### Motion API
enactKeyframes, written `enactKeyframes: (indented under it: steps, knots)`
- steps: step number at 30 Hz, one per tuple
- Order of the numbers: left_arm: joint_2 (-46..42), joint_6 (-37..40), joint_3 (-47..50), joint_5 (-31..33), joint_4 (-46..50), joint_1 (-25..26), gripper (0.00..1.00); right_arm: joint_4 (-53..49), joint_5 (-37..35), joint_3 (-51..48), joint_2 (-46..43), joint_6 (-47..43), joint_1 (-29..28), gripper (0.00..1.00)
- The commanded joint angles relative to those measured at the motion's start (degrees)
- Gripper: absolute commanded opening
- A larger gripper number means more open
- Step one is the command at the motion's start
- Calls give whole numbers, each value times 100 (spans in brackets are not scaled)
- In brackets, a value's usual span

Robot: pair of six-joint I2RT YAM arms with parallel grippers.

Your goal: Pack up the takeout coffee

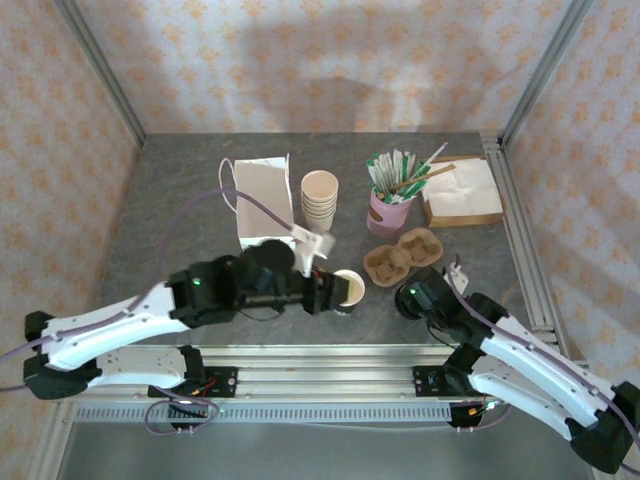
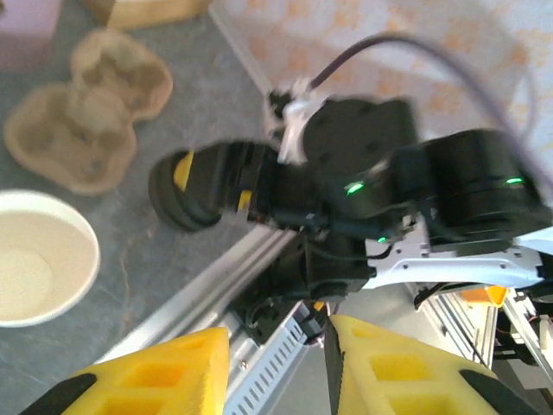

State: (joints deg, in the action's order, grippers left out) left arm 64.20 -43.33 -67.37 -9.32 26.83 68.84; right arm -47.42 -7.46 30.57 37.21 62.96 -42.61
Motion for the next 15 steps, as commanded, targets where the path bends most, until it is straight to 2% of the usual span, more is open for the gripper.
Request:
enactKeyframes:
  steps: [1, 7, 12, 15]
  knots:
    - [296, -813, -16, 937, -668, 354, 32, -62, 130, -165, -543, 389, 40, 62]
    - [873, -1597, 267, 989, -943, 454, 29, -52, 482, -128, -925, 674, 43, 61]
    - [1391, -1572, -2, 1182, -666, 464, 29, -250, 513, 125, -1006, 648, 42, 61]
    - [1640, -1600, -3, 1176, -969, 465, 29, -485, 413, 247, -1083, 641, 41, 61]
